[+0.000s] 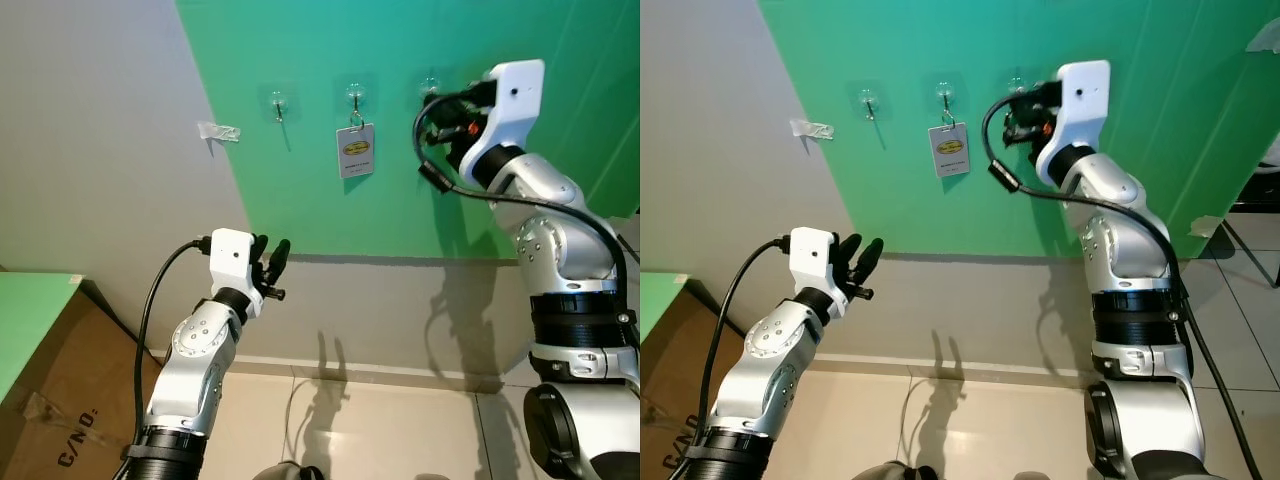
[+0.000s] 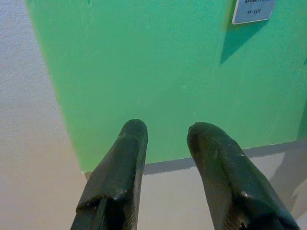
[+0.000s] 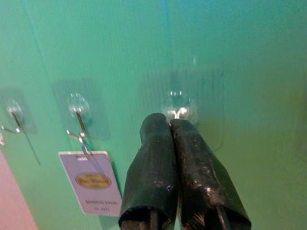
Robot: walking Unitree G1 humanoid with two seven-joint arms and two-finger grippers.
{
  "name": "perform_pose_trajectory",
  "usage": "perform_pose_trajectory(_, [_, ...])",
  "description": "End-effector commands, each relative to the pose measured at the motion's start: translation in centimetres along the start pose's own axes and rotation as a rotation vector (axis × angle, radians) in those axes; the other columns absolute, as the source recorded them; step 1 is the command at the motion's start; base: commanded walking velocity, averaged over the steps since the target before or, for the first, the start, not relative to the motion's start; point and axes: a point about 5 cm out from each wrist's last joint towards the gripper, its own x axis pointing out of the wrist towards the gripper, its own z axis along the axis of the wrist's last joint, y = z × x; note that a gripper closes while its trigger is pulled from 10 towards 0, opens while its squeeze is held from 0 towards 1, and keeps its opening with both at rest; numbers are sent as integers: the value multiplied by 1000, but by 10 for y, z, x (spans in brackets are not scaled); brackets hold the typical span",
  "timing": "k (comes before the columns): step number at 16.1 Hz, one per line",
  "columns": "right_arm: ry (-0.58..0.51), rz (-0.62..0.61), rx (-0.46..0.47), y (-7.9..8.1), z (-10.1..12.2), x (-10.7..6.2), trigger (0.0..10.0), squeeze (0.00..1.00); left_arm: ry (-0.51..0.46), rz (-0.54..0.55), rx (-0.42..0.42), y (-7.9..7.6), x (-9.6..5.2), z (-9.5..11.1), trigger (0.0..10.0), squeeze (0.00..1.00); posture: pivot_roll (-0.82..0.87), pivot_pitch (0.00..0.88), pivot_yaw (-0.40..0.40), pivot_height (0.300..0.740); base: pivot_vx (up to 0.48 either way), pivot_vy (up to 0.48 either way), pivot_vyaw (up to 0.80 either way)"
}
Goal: Hang keys on a hook
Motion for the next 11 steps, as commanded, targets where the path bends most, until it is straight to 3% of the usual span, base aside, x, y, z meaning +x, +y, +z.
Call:
perform_pose_trajectory(1, [-22, -5, 21, 1, 9, 3, 0, 0, 15, 0, 0, 2, -1, -2, 10000, 0, -226, 0, 114, 740, 0, 0, 0])
perform_pose_trajectory(11, [38, 39, 67, 1, 5, 0, 0, 0, 31, -8, -5, -1, -1, -5, 10000, 0, -227, 6, 109, 740, 0, 0, 0])
